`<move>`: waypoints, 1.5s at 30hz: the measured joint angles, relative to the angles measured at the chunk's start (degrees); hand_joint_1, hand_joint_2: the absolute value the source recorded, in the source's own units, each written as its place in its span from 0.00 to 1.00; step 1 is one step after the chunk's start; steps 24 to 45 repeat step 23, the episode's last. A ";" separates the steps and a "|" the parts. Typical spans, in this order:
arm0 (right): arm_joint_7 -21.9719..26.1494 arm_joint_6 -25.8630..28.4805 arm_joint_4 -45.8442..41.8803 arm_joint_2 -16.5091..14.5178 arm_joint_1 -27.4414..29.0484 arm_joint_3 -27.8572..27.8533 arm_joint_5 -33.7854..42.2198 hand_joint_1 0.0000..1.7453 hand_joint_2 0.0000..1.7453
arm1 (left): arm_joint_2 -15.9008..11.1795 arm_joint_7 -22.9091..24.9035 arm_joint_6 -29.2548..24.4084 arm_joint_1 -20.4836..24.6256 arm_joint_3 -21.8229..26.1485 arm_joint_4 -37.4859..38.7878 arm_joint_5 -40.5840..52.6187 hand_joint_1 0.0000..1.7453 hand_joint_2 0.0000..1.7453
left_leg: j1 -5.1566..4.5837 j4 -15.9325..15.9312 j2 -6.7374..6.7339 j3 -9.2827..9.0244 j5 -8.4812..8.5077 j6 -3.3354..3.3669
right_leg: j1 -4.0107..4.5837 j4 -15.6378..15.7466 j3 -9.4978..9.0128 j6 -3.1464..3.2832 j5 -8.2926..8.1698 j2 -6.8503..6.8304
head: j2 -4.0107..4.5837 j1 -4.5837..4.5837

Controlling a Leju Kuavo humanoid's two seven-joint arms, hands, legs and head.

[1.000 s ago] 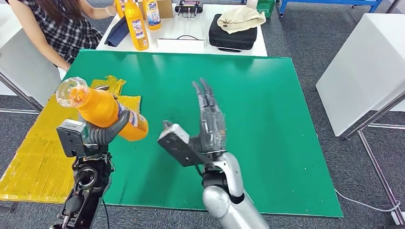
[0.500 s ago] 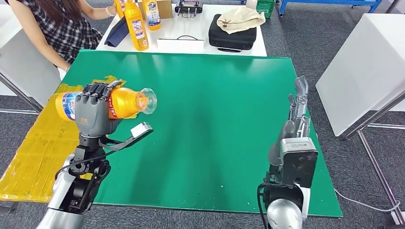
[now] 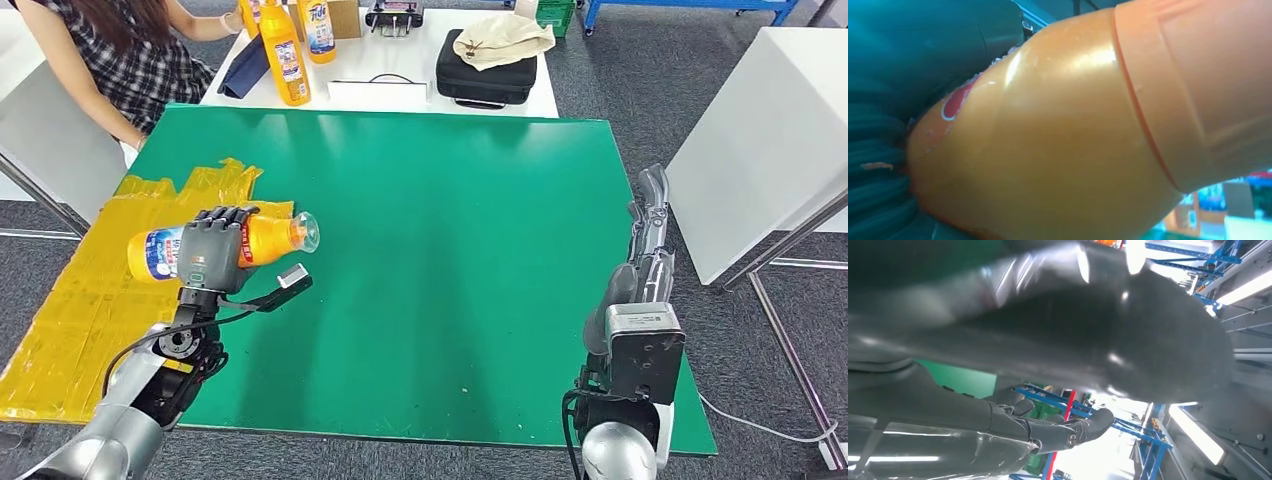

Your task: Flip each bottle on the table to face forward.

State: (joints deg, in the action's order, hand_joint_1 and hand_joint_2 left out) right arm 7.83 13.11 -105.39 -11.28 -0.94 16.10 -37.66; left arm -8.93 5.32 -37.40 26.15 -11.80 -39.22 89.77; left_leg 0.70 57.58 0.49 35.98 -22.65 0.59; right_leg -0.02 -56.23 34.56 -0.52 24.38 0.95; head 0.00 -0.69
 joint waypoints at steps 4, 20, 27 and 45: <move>0.46 0.13 0.20 1.13 0.48 0.22 0.33 0.00 0.00 | -0.95 1.62 0.01 1.15 -0.94 6.09 0.01 1.00 1.00 | 0.00 -0.01 0.00 0.01 -0.01 0.00 | 0.00 0.00 0.00 0.00 0.00 0.02 | 0.01 0.00; -0.67 1.35 3.66 3.90 -1.10 2.82 1.97 0.00 0.00 | -4.27 7.10 4.26 3.19 -2.87 18.15 0.00 0.00 0.00 | 0.00 -0.01 0.01 0.03 0.02 -0.02 | 0.00 -0.03 0.02 0.01 0.00 -0.01 | 0.01 0.01; -0.96 1.25 4.16 3.90 -1.70 2.85 2.03 0.00 0.00 | -4.27 7.34 4.25 3.43 -3.30 18.42 0.04 0.00 0.00 | 0.00 0.00 0.01 0.03 0.02 -0.02 | 0.00 -0.03 0.03 0.01 0.00 -0.01 | 0.01 0.00; -0.96 1.25 4.16 3.90 -1.70 2.85 2.03 0.00 0.00 | -4.27 7.34 4.25 3.43 -3.30 18.42 0.04 0.00 0.00 | 0.00 0.00 0.01 0.03 0.02 -0.02 | 0.00 -0.03 0.03 0.01 0.00 -0.01 | 0.01 0.00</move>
